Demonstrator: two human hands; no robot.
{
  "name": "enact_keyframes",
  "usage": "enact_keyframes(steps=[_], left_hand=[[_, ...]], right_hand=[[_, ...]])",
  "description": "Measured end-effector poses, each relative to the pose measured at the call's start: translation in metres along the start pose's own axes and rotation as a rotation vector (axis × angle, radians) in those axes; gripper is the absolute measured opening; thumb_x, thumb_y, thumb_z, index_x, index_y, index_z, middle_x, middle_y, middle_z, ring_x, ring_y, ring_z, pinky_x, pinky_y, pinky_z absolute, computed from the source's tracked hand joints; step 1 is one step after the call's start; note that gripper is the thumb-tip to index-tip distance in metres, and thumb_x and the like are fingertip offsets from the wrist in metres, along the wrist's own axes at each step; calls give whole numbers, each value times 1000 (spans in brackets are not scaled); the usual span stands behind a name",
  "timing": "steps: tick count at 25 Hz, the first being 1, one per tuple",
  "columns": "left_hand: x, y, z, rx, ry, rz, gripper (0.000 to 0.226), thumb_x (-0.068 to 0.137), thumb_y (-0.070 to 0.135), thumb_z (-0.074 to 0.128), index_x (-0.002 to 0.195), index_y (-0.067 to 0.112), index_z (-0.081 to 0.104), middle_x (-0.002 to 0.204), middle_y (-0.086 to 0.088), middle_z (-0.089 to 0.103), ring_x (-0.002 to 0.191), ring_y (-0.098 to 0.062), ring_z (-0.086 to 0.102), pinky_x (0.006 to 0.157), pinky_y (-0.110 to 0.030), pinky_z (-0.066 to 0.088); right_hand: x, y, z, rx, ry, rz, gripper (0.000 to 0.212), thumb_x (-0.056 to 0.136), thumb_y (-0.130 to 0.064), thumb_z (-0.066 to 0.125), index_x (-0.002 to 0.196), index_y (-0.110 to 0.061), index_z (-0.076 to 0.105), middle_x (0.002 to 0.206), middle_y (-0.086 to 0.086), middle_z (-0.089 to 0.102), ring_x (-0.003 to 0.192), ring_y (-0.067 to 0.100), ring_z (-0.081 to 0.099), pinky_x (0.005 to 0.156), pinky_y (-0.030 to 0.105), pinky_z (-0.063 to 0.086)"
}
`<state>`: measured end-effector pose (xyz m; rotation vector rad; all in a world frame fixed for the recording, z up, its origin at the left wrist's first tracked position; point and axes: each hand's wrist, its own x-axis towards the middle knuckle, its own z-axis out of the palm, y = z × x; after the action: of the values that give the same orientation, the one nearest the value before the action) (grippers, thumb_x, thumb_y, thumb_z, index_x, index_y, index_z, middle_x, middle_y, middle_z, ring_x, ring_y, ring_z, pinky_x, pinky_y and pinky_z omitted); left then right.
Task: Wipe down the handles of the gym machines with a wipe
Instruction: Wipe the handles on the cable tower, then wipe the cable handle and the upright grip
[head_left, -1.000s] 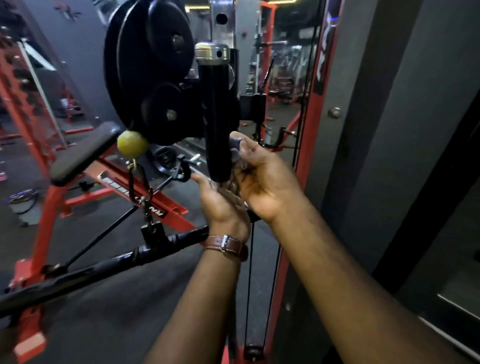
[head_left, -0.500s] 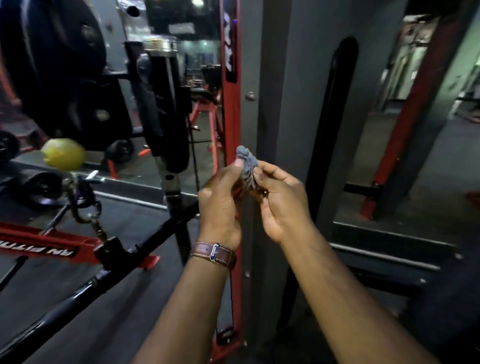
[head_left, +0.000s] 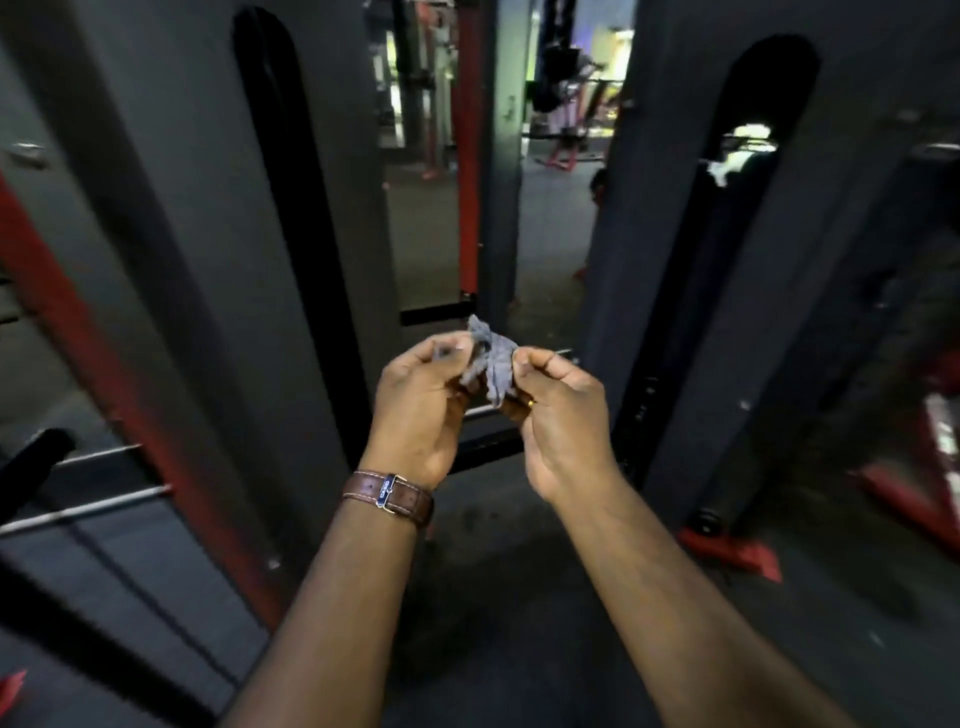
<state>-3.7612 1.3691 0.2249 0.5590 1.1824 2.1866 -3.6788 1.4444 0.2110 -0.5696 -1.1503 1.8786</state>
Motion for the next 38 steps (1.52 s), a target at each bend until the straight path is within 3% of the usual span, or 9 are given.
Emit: enact_keyframes(steps=[3, 6, 12, 19, 25, 29, 31, 34, 38], left_hand=[[-5, -33, 49, 153, -161, -92, 30, 79, -16, 67, 106, -2, 64, 85, -12, 70, 69, -17, 67, 59, -26, 56], [-12, -64, 98, 337, -306, -103, 33, 73, -24, 68, 102, -10, 65, 81, -17, 69, 67, -19, 65, 51, -23, 52], [-28, -141, 216, 524, -680, -177, 13, 76, -8, 78, 87, -8, 70, 72, -16, 63, 60, -17, 53, 48, -20, 42], [-77, -250, 386, 317, -733, -384, 18, 84, -14, 65, 79, 3, 63, 78, -16, 63, 64, -22, 59, 54, -24, 51], [-97, -325, 485, 306, -760, -402, 15, 73, 5, 82, 78, 6, 68, 83, -17, 66, 79, -28, 62, 75, -41, 52], [-74, -360, 522, 220, -922, -631, 26, 65, 19, 81, 81, 6, 66, 76, -9, 60, 56, -9, 48, 48, -17, 37], [-60, -386, 547, 204, -974, -637, 26, 68, 5, 80, 86, 7, 61, 82, -11, 62, 61, -12, 55, 47, -18, 42], [-31, -431, 599, 154, -961, -616, 33, 75, -22, 63, 86, 8, 57, 84, -9, 69, 80, -22, 69, 63, -32, 58], [21, -472, 667, 148, -906, -589, 38, 80, -25, 49, 92, 8, 63, 89, -10, 73, 85, -23, 72, 67, -33, 60]], right_hand=[[-9, -29, -60, -87, 40, -124, 6, 84, -6, 76, 86, -6, 71, 85, 16, 73, 81, 27, 70, 77, 41, 58], [-22, -62, -121, -301, 69, -233, 35, 70, -20, 87, 97, -5, 70, 92, 15, 75, 89, 29, 73, 77, 39, 60], [-42, -138, -262, -402, 266, -257, 10, 82, 0, 76, 90, 4, 72, 87, 21, 74, 86, 37, 73, 84, 47, 59], [-64, -220, -425, -448, 344, -225, 16, 87, 4, 68, 102, 5, 68, 91, 23, 74, 77, 26, 71, 65, 28, 56], [-60, -271, -527, -615, 439, -216, 14, 84, -9, 76, 95, -3, 71, 82, 11, 75, 74, 24, 73, 67, 24, 58], [-39, -289, -590, -530, 468, -181, 16, 91, -5, 65, 91, 11, 68, 86, 26, 70, 71, 26, 66, 63, 27, 54], [-14, -291, -618, -387, 471, -147, 16, 93, 2, 58, 97, 16, 63, 96, 30, 68, 77, 24, 68, 65, 27, 56], [38, -294, -660, -201, 533, -159, 14, 95, 7, 52, 94, 10, 66, 97, 25, 71, 89, 34, 69, 80, 44, 56], [102, -318, -715, -85, 671, -276, 14, 95, 6, 51, 95, 7, 65, 93, 21, 68, 83, 30, 66, 68, 36, 56]])
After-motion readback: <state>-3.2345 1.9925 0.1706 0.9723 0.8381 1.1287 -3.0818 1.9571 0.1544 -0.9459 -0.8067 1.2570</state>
